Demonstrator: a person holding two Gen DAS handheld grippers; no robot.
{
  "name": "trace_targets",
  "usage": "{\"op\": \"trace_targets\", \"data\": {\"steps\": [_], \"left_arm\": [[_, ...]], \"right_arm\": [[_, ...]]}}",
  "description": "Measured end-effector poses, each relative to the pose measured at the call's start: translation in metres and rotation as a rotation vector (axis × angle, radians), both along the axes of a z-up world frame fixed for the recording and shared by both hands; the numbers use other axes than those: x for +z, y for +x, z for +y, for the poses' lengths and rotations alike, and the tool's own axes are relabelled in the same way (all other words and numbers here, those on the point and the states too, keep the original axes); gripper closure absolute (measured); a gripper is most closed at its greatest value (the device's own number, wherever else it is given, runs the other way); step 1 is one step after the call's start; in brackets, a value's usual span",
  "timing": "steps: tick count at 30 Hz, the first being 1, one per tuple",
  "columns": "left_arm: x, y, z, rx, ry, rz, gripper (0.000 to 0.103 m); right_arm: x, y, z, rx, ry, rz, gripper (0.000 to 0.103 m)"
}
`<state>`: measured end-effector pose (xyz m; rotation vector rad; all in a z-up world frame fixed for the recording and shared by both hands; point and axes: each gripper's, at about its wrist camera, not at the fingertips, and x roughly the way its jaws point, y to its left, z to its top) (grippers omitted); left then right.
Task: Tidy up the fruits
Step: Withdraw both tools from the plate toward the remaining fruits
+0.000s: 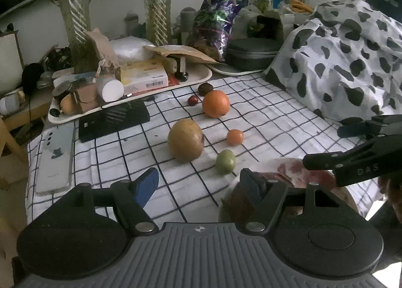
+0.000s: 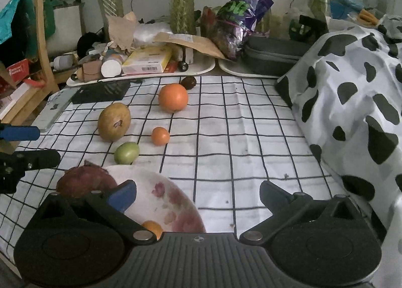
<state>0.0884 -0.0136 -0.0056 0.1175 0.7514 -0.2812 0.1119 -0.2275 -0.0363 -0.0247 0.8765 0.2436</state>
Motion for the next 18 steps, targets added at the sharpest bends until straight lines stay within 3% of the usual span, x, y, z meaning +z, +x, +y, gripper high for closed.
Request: {"op": "trace_targets", "data": {"steps": [18], "left_arm": [[-0.017,0.052,0.004,-0.058,0.056,0.033,0.033]], "right_arm": [[-0.016,0.047,0.020,0.098,-0.068,0.015,0.000]]}}
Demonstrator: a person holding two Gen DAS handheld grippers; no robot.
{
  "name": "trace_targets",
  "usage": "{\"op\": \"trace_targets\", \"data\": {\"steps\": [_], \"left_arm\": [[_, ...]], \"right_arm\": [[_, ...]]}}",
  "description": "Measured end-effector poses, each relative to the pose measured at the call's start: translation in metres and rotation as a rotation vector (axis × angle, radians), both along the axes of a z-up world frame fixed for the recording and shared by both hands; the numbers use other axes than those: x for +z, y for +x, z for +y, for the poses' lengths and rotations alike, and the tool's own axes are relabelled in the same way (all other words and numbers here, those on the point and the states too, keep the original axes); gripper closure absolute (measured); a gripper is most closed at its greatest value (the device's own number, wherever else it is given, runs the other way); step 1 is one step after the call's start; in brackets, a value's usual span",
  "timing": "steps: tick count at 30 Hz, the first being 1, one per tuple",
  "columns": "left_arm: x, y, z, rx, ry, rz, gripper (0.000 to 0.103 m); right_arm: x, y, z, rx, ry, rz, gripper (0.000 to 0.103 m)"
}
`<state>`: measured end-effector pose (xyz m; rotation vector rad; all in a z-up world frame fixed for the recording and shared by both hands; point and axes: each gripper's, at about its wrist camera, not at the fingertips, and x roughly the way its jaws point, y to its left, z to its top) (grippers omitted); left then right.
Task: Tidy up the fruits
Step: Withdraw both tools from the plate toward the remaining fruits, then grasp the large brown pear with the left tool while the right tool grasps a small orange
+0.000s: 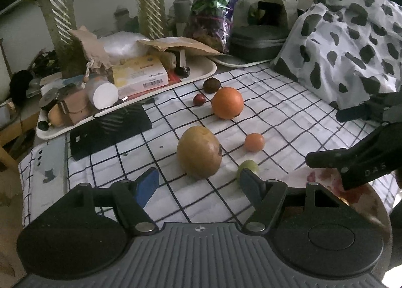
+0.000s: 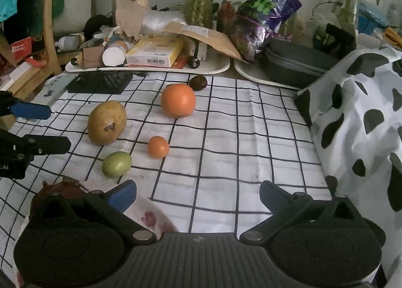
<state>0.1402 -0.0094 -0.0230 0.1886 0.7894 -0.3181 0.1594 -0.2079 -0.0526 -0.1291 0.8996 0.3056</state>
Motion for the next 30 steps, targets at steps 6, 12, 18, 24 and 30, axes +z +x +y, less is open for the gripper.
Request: {"op": "trace_targets", "data": {"steps": [6,12,18,24,30], "left_arm": [[-0.007,0.018,-0.005,-0.022,0.009,0.029,0.033],[-0.013,0.036,-0.009,-0.028,0.021,0.065,0.033],[-0.018,0.054,-0.013,-0.036,0.004,0.102,0.034],[-0.026,0.067,-0.018,-0.041,0.028,0.113,0.034],[-0.038,0.078,-0.019,-0.039,0.020,0.147,0.041]], "right_arm": [[-0.004,0.016,0.003,0.014,-0.004,0.009,0.000],[-0.008,0.032,0.004,0.034,-0.003,0.021,0.000],[-0.013,0.043,0.008,0.071,-0.014,0.030,0.000],[-0.018,0.053,0.011,0.103,-0.024,0.039,0.000],[-0.021,0.058,0.014,0.125,-0.029,0.050,0.000]]}}
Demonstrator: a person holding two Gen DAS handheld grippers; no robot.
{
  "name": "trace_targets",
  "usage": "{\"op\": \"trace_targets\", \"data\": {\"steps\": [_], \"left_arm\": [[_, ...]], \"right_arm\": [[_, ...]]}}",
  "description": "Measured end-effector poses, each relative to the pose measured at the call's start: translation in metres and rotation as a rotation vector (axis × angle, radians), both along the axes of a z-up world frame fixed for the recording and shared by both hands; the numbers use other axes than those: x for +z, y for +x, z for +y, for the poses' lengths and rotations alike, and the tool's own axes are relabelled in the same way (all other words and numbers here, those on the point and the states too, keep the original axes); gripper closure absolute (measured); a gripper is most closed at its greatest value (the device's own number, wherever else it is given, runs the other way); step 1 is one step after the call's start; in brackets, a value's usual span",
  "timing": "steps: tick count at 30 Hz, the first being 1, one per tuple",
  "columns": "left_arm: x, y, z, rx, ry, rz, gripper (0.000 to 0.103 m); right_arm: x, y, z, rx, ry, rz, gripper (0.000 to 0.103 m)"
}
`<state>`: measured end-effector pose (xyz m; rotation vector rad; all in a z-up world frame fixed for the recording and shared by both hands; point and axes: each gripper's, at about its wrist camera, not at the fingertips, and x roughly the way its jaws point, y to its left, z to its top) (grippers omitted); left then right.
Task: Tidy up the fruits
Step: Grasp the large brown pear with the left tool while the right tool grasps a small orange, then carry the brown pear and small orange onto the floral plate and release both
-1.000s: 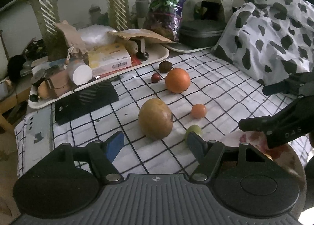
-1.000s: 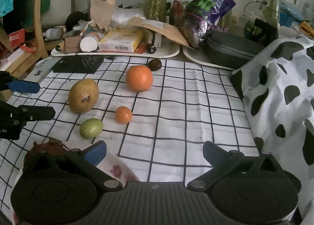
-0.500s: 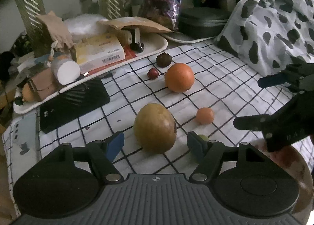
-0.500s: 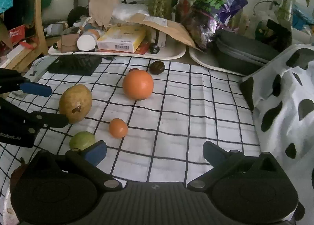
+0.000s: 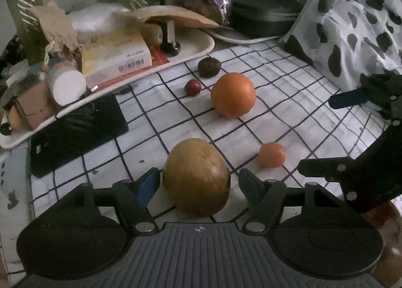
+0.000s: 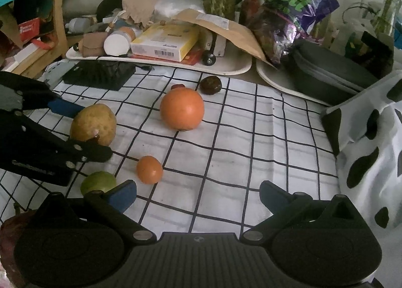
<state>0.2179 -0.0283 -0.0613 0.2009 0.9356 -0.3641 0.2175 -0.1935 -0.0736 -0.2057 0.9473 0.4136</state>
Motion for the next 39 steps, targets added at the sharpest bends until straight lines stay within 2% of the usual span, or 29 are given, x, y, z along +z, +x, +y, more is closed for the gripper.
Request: {"op": "trace_targets", "data": {"steps": [1,2,7,9,14,21,25,28,31,33,39], "left_arm": [[-0.001,0.001,0.000,0.001,0.003,0.001,0.047],[-0.002,0.003,0.001,0.006,0.004,0.003,0.048],[-0.001,0.005,0.005,0.023,-0.019,0.017,0.050],[-0.001,0.005,0.006,0.018,-0.021,0.018,0.050],[0.002,0.003,0.009,0.015,-0.039,0.016,0.050],[0.006,0.001,0.013,0.013,-0.059,0.013,0.050],[0.007,0.001,0.016,0.028,-0.039,-0.002,0.050],[0.009,0.002,0.022,0.049,-0.054,0.000,0.050],[0.010,0.002,0.024,0.056,-0.052,-0.005,0.050],[0.011,0.001,0.025,0.058,-0.057,-0.006,0.050],[0.016,-0.003,0.022,0.039,-0.070,-0.017,0.050]], "right_arm": [[-0.001,0.000,0.001,0.005,-0.001,-0.001,0.000],[-0.001,0.001,0.002,0.009,-0.003,-0.001,0.000],[-0.001,0.003,0.008,0.037,-0.002,-0.013,0.004],[-0.001,0.004,0.011,0.047,0.000,-0.014,0.011],[0.000,0.008,0.016,0.066,0.014,-0.023,0.019],[-0.004,0.012,0.026,0.119,0.039,0.009,0.041],[-0.007,0.011,0.034,0.166,0.043,0.027,0.049],[-0.009,0.013,0.039,0.186,0.051,0.042,0.056],[-0.010,0.012,0.042,0.204,0.060,0.057,0.065],[-0.011,0.011,0.045,0.218,0.067,0.065,0.077],[-0.010,0.005,0.047,0.228,0.045,0.045,0.079]]}}
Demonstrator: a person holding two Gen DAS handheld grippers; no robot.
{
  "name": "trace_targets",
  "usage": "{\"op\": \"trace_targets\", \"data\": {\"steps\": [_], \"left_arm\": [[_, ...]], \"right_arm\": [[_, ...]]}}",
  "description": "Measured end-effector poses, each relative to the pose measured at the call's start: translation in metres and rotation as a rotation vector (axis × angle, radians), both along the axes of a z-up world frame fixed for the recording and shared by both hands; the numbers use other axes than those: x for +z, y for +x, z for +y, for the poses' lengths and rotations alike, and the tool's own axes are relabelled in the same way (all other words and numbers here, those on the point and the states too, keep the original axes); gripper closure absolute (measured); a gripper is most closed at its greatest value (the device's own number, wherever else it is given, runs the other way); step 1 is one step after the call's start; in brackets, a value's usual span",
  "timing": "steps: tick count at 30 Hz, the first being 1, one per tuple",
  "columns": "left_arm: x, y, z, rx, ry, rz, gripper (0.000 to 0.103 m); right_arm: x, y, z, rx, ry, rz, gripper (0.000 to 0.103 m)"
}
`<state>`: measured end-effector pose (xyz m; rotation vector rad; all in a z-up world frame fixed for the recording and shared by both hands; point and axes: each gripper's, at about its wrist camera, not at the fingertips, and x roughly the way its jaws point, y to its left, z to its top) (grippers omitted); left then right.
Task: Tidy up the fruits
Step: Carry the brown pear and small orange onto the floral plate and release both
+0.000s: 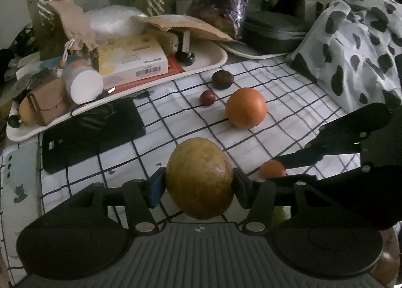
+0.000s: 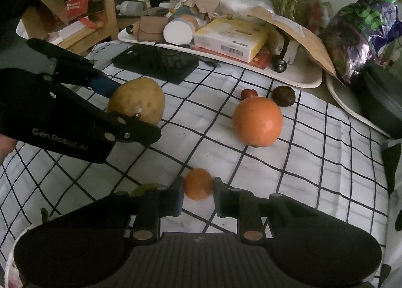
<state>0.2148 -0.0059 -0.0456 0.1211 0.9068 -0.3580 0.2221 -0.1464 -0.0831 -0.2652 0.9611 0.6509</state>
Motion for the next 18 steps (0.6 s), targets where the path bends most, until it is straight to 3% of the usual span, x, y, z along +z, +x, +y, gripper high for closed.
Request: {"op": "trace_targets", "data": {"steps": [18], "left_arm": [[0.036,-0.039,0.001,0.018,-0.065,-0.084,0.050]], "right_arm": [[0.042,-0.036,-0.038,-0.093,0.065,-0.075,0.079]]}}
